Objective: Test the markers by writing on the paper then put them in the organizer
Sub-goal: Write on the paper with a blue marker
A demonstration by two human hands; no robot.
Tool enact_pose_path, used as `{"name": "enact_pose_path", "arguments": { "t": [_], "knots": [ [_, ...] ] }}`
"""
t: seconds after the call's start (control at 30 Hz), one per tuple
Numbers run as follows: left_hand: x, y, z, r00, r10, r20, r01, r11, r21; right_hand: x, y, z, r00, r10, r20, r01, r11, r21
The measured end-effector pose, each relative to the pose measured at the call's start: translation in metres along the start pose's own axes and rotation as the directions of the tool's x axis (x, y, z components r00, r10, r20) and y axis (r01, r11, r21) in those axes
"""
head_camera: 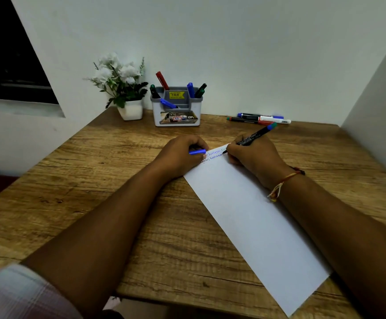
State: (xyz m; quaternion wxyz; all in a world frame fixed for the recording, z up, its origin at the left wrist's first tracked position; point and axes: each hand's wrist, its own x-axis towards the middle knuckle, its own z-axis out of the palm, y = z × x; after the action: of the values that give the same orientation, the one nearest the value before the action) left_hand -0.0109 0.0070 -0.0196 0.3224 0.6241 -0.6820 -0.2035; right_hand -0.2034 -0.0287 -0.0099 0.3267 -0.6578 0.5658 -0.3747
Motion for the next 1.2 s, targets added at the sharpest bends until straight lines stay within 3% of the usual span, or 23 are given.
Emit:
{"name": "enact_pose_path", "arguments": {
  "t": [0.2, 0.33, 0.47, 0.6, 0.73, 1.0, 1.2],
  "knots": [
    [-0.001, 0.0, 0.0, 1.0, 0.0, -0.009, 0.0, 1.0, -0.006, -0.003, -0.004, -0.002, 0.999, -0.007, 0.034, 0.006, 1.0, 0.026],
    [-0.001, 0.0, 0.0, 1.0, 0.003, -0.01, -0.003, 1.0, 0.002, -0.006, -0.006, -0.003, 0.987, -0.064, 0.149, 0.068, 0.998, -0.016],
    [-0.001, 0.001, 0.0, 1.0, -0.005, -0.004, 0.005, 1.0, 0.0, -0.002, -0.002, -0.002, 1.0, -0.017, 0.02, 0.016, 1.0, 0.004],
    [-0.001, 0.001, -0.001, 1.0, -0.002, -0.008, 0.002, 1.0, 0.001, -0.002, -0.003, -0.002, 0.999, 0.025, 0.027, -0.026, 0.999, 0.032],
    [-0.002, 0.001, -0.001, 1.0, 0.01, -0.026, -0.011, 1.0, -0.016, -0.002, -0.004, -0.006, 0.996, 0.084, 0.041, -0.091, 0.974, 0.206],
    [-0.004, 0.009, -0.001, 0.98, 0.005, -0.199, -0.049, 0.975, -0.219, -0.005, -0.011, -0.009, 0.996, 0.017, 0.086, -0.063, 0.827, 0.558],
    [-0.007, 0.013, -0.003, 0.973, 0.053, -0.223, -0.105, 0.967, -0.232, -0.016, -0.026, -0.011, 0.989, 0.029, 0.143, -0.109, 0.801, 0.589]
  ]
}}
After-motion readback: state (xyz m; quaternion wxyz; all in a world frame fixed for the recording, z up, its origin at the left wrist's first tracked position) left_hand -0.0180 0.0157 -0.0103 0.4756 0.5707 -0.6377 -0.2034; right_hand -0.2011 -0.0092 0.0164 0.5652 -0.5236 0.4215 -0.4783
